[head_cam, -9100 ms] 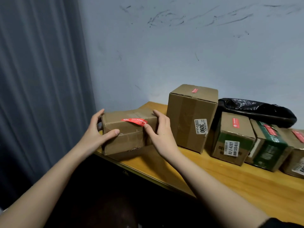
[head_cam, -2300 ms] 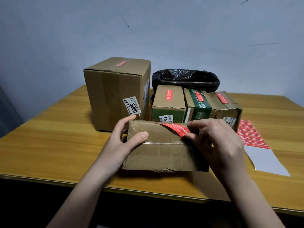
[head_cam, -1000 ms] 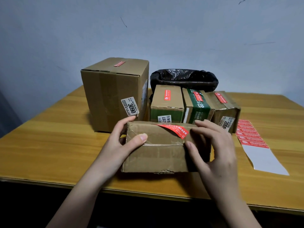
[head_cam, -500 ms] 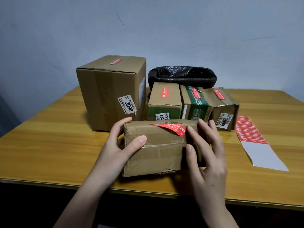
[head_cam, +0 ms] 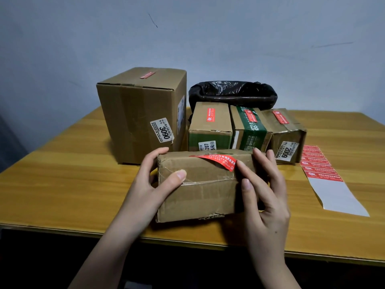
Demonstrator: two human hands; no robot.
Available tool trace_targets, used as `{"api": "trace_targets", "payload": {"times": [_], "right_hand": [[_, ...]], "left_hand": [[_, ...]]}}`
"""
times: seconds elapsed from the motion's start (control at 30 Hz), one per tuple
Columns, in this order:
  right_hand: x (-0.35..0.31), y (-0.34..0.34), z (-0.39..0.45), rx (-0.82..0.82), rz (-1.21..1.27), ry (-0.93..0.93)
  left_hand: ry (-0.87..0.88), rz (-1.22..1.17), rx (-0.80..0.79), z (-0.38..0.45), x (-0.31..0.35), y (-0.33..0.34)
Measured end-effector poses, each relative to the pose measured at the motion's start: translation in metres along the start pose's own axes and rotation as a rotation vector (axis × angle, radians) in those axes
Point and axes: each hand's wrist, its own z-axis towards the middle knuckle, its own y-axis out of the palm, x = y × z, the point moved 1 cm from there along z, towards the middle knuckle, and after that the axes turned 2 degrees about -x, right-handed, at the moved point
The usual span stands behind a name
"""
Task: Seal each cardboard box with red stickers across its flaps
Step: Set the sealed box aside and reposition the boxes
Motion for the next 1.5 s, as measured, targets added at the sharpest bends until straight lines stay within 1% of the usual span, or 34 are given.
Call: {"api": "trace_targets", "payload": {"times": [0.27,0.43,0.67,0.97,1.4,1.5], "right_hand": [[-0.0009,-0.0013,0.0009,-0.023,0.042,0.039],[0.0000,-0.0046,0.0009,-0.036,0.125,0.061],[0.0026,-0.0014,-0.0012,-0.024,0.032,0.010],[0.0014,-0.0013,-0.0018,-0.028,0.020,0.006],[-0.0007,-0.0056,0.0034,-0.038,0.150,0.128],[-0.0011,-0.0068,0.0038,-0.025,0.185,0.128]], "left_hand": [[0.003,-0.002,-0.006,-0.0001,0.0005,-0.0002],[0.008,0.003,-0.004,0.0005,0.0003,-0.0015],[0.005,0.019,-0.005,0.0000,-0.0006,-0.0010],[0.001,0.027,-0.010,-0.0009,-0.0014,-0.0009],[0.001,0.019,-0.008,-0.0001,-0.0003,-0.0003],[-0.002,0.013,-0.010,-0.0001,-0.0004,-0.0008]]}}
